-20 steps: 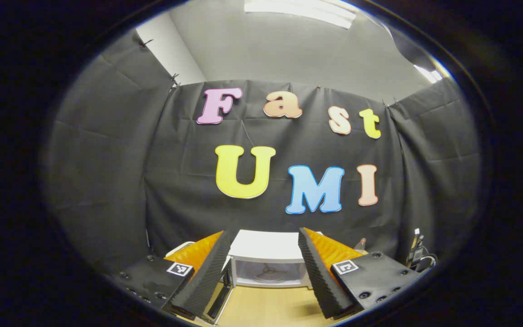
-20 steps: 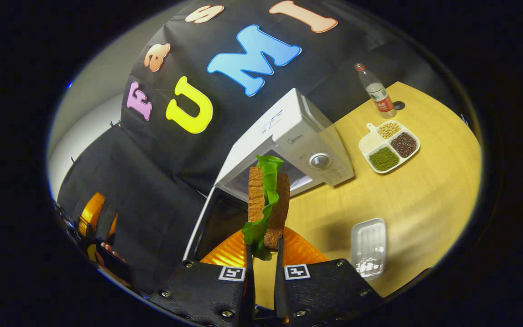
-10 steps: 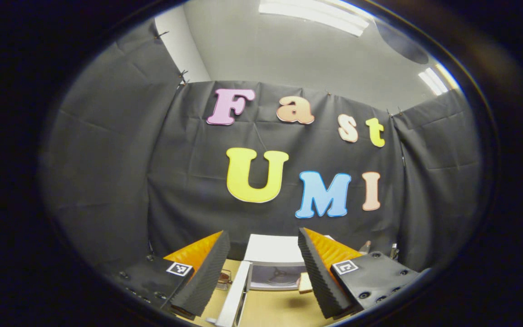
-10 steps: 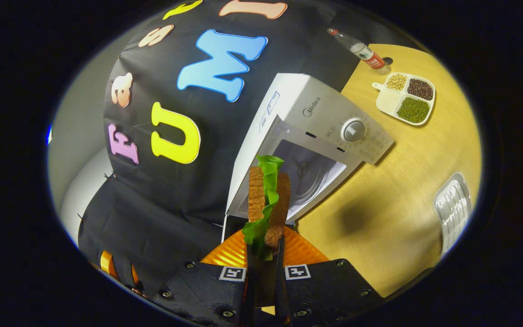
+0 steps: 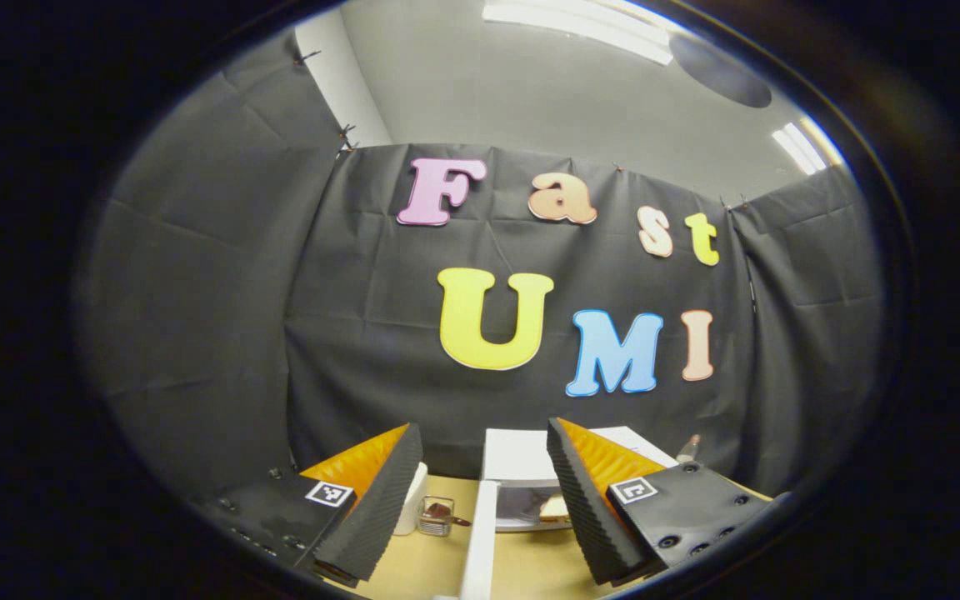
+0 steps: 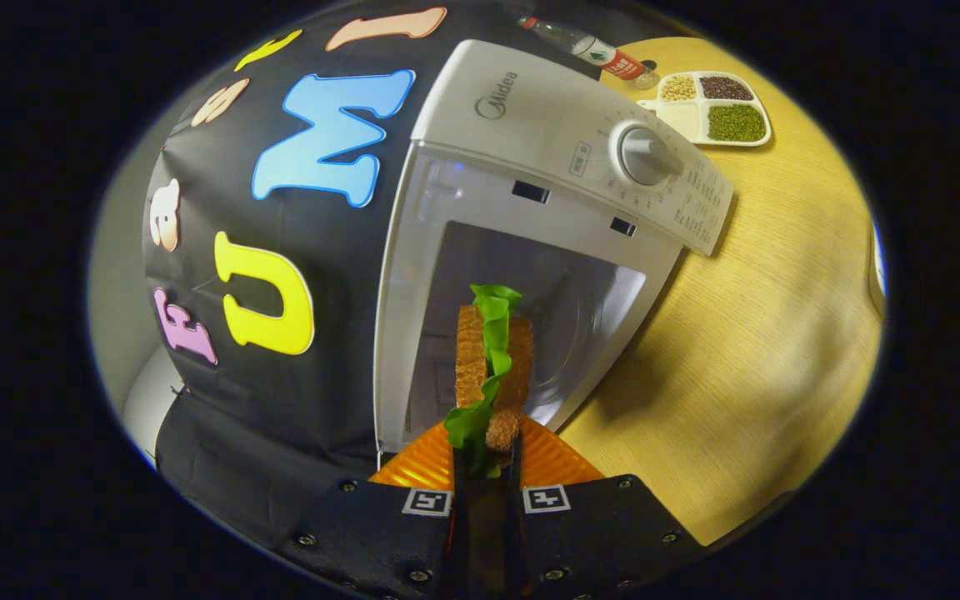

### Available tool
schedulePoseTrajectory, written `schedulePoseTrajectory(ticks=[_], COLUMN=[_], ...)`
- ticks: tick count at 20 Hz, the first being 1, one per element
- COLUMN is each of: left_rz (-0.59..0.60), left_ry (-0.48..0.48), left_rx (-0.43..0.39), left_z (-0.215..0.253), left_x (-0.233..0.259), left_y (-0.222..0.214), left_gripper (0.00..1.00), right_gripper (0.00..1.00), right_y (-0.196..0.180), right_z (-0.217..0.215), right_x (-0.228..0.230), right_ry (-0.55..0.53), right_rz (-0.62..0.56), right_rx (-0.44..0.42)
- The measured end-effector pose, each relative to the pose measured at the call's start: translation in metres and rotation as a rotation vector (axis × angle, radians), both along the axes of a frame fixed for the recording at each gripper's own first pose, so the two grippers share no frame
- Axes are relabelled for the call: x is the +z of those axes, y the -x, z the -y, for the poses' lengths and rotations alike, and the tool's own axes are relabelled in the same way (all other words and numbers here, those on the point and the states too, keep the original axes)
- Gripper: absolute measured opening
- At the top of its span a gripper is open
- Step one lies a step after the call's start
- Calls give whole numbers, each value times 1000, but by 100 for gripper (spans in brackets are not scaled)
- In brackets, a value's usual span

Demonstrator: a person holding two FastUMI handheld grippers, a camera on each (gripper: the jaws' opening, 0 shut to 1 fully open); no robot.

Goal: Open the microwave oven with the left hand, put the food in, and close the microwave oven.

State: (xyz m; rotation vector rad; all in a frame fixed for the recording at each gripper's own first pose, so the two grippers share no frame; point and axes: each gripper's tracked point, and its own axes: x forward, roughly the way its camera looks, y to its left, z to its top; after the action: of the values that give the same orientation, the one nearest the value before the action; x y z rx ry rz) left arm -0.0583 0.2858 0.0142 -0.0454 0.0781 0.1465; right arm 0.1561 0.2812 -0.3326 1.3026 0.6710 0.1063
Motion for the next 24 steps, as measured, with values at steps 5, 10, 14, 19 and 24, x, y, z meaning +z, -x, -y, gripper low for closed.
schedulePoseTrajectory(ticks=[5,10,14,19,24], left_rz=[-46,-89,-102,-109,-120], left_ry=[1,4,11,15,9], left_rx=[27,64,96,109,104], left_z=[-22,-43,-59,-67,-66], left_x=[-15,-28,-36,-40,-46], left_y=[4,14,17,16,21], left_gripper=[96,96,96,97,96], right_gripper=[17,17,17,18,25], right_y=[-39,-73,-99,-117,-117], right_z=[-4,-17,-26,-31,-30], right_x=[-28,-57,-70,-80,-81], right_ry=[-85,-123,-102,-152,-163], right_rz=[-56,-119,-143,-169,-185], right_rx=[-221,-346,-401,-483,-482])
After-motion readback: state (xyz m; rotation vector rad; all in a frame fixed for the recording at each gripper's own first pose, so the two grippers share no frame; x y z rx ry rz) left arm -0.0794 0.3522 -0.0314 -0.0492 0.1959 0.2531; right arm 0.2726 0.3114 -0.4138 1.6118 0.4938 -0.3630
